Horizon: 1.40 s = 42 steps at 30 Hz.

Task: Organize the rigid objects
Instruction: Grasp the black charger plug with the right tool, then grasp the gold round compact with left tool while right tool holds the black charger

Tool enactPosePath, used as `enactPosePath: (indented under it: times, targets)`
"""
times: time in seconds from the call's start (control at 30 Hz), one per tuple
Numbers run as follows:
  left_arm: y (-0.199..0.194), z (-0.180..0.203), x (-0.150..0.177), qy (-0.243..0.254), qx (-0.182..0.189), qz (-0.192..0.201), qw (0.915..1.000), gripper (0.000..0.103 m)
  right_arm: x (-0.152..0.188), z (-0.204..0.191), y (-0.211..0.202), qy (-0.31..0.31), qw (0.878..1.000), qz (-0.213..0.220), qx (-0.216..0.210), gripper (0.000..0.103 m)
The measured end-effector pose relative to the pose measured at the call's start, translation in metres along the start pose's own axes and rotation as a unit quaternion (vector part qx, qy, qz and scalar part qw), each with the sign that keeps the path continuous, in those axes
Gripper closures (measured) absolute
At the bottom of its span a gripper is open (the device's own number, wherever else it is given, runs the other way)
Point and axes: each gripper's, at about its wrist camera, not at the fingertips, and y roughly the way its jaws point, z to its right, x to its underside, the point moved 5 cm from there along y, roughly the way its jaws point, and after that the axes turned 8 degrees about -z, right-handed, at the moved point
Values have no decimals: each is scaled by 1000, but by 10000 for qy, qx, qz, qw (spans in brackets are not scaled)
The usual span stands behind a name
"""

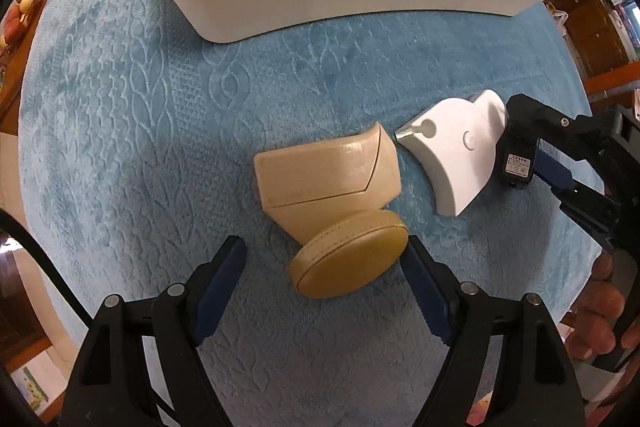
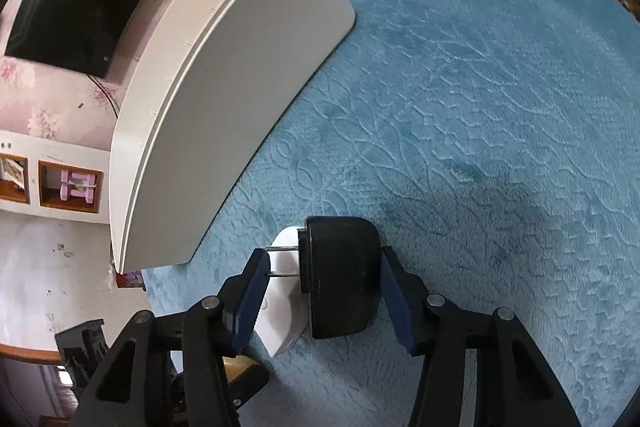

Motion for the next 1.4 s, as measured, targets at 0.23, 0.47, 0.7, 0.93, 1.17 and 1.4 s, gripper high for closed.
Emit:
enactPosePath:
  times: [0.23,0.47,0.7,0.93,1.17,1.4]
  targets:
    - [-3,4,-8,-39,9,-34,10000,29,0,10,-4,165,9997,-165,22,48]
    - [-11,-17,-20,-457,53,-110,9989,57,14,6,2,324,9980,-550,-3,48]
    - [-11,-42,-13,-889,461,-168,9948,70,30,8,5,378,9946,-962,3,48]
    - [-6,-83,6,-1572,851,-345,9833,90,54,10,7,365,9887,-1452,92,48]
    - [-8,-106,39,-1931,1089,-622,9731,73,75,19,9,409,9809,-1898,147,48]
    - [-6,-100,65,-1958,1056,-879,9710,32,84,29,1,444,9759,-2120,258,48]
